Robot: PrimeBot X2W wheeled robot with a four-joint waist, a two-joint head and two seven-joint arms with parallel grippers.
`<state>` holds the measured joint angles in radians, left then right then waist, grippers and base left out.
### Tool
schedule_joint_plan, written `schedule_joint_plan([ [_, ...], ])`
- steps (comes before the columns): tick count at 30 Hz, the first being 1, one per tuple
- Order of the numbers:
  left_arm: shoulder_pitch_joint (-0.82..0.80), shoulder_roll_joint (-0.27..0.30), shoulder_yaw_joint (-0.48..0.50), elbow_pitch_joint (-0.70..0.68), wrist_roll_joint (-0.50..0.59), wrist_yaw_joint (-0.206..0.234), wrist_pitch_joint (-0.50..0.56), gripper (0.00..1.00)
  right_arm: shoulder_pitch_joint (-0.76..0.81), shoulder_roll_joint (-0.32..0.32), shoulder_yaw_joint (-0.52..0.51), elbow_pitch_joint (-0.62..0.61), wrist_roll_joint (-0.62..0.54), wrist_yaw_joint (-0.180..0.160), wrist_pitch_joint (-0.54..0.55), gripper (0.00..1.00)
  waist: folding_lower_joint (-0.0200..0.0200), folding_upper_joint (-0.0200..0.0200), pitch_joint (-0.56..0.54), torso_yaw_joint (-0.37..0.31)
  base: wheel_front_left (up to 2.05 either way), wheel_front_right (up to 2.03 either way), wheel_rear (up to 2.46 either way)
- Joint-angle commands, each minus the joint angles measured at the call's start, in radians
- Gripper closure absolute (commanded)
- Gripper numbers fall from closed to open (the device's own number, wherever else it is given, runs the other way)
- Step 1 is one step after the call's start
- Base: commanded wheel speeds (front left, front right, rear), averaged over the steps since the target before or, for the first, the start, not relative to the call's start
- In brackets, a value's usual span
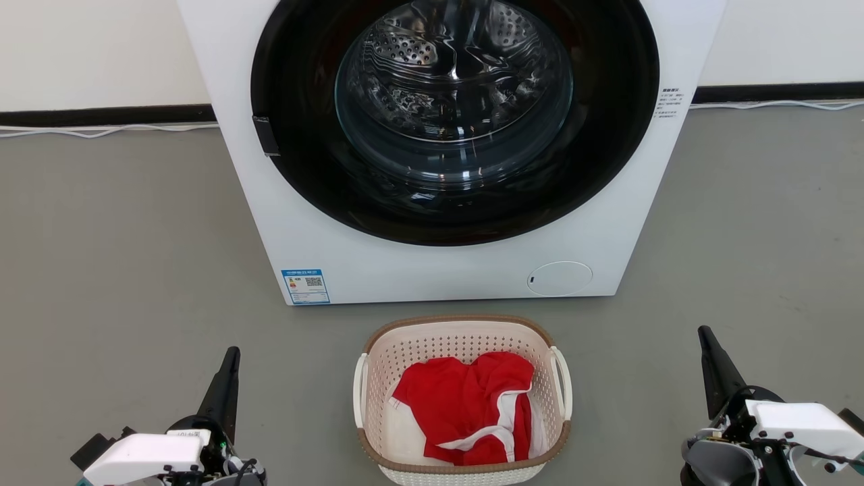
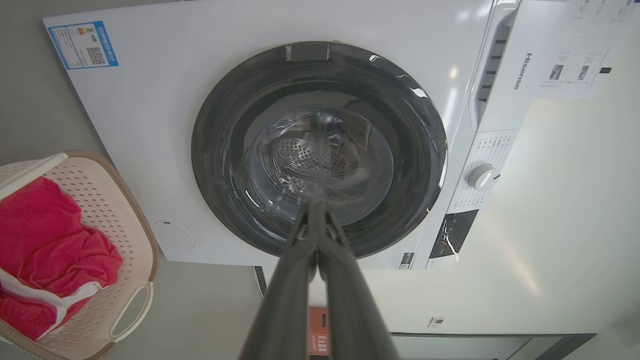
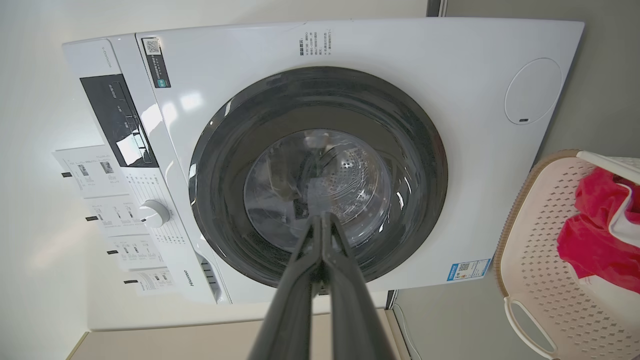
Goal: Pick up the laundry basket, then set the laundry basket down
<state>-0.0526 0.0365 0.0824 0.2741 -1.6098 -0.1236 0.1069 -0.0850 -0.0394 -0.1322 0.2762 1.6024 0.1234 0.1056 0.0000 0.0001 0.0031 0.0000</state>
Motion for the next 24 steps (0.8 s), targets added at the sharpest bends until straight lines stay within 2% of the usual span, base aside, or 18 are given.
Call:
schedule_joint_plan([
  [1, -0.055, 0.014, 0.031, -0.029, 0.001, -0.007, 0.006, 1.0, -0.023, -0.011, 0.019, -0.031, 0.007, 0.007, 0.007, 1.0, 0.0, -0.0001, 0.0, 0.0, 0.0, 0.0, 0.0],
  [24, -0.055, 0.014, 0.031, -0.029, 0.001, -0.007, 0.006, 1.0, -0.023, -0.011, 0.019, -0.031, 0.007, 0.007, 0.007, 1.0, 0.0, -0.0001, 0.0, 0.0, 0.0, 0.0, 0.0],
])
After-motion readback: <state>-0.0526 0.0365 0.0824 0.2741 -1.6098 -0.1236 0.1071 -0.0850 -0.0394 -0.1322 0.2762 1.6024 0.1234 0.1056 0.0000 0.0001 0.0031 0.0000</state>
